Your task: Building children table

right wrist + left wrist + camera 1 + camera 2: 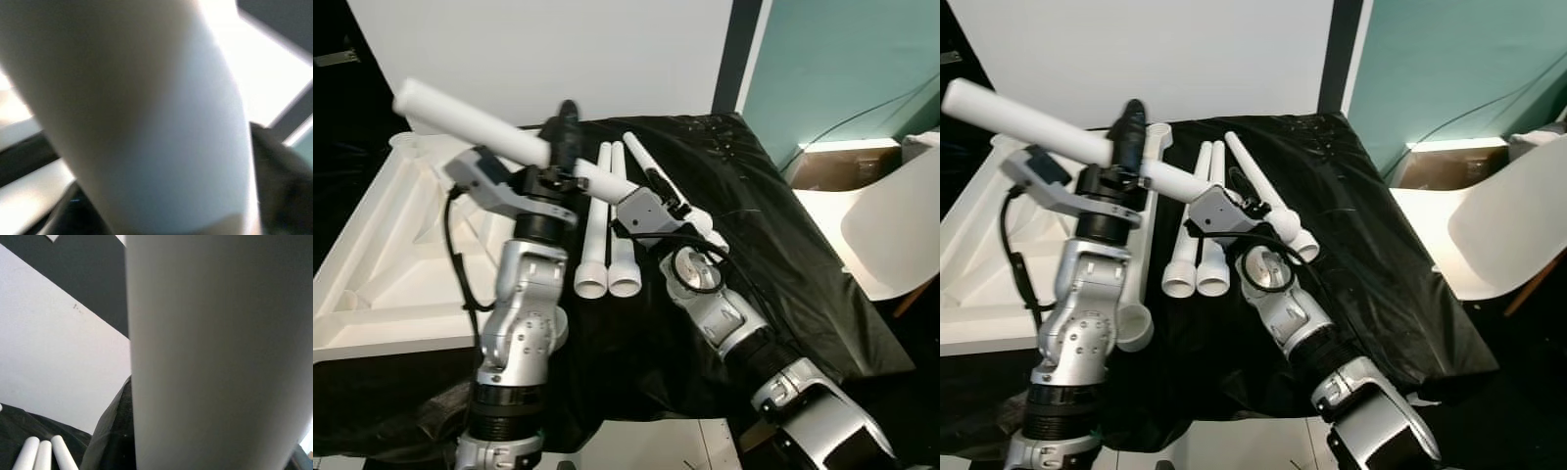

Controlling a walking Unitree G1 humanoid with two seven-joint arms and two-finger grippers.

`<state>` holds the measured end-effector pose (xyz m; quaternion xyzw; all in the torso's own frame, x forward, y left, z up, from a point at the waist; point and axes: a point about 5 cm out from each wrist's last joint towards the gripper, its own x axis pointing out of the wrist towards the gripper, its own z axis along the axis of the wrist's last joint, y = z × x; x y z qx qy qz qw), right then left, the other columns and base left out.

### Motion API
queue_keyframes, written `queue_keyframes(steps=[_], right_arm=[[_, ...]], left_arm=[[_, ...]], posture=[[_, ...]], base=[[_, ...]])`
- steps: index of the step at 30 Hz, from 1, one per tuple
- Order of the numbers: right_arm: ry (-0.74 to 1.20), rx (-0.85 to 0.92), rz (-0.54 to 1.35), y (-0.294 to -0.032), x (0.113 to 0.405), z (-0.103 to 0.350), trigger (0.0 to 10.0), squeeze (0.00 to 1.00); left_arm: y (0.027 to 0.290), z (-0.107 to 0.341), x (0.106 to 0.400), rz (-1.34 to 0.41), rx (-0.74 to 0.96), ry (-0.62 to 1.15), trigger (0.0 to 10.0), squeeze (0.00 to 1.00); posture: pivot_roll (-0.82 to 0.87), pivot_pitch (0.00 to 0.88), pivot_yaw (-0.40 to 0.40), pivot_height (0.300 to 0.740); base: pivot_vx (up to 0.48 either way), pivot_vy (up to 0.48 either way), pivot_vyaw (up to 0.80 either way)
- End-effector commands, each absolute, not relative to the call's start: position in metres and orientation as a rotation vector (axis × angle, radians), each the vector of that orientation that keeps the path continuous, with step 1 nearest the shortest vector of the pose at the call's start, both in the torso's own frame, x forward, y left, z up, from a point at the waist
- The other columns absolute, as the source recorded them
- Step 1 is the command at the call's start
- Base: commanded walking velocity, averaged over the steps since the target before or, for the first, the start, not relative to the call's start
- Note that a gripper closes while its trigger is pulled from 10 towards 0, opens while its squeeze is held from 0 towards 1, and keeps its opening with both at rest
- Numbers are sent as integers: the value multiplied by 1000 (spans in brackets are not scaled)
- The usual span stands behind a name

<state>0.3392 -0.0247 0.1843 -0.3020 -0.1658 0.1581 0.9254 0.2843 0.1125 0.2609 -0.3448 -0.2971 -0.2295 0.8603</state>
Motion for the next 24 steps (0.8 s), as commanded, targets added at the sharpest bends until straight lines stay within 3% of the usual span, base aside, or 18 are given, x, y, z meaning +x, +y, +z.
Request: queue_keyframes(steps=[1,3,4,5,9,14,15,17,18,24], right_arm=[[-332,-589,430,-20,340,200,10000,1000],[-321,-587,462,-22,339,204,10000,1000],[-305,-579,488,-23,339,206,10000,627],[-282,-587,522,-27,339,208,10000,0],[-245,-589,558,-32,338,208,10000,0],[-106,-645,704,-56,337,203,10000,0],[-89,-664,722,-61,337,202,4941,0],[-76,-683,739,-64,338,201,4941,0],[-62,-694,751,-67,338,200,0,0],[-21,-693,768,-68,339,196,0,0]], left_arm=[[101,263,280,-608,-696,-649,0,0],[101,263,280,-608,-693,-650,0,0],[102,263,280,-606,-689,-651,0,0],[102,263,280,-605,-686,-651,0,0],[103,262,280,-604,-682,-651,0,0],[102,262,281,-616,-657,-646,0,0],[101,262,281,-620,-650,-644,0,0],[101,262,281,-622,-646,-643,0,0],[100,262,282,-623,-645,-642,0,0],[100,262,282,-619,-643,-644,0,0]], posture=[[-24,0,8,740],[-25,0,8,740],[-25,0,8,740],[-26,0,8,740],[-28,0,9,740],[-35,0,13,740],[-37,0,15,740],[-37,0,15,740],[-37,0,17,740],[-31,0,16,740]], base=[[0,0,0],[0,0,0],[0,0,0],[0,0,0],[0,0,0],[0,0,0],[0,0,0],[0,0,0],[0,0,0],[0,0,0]])
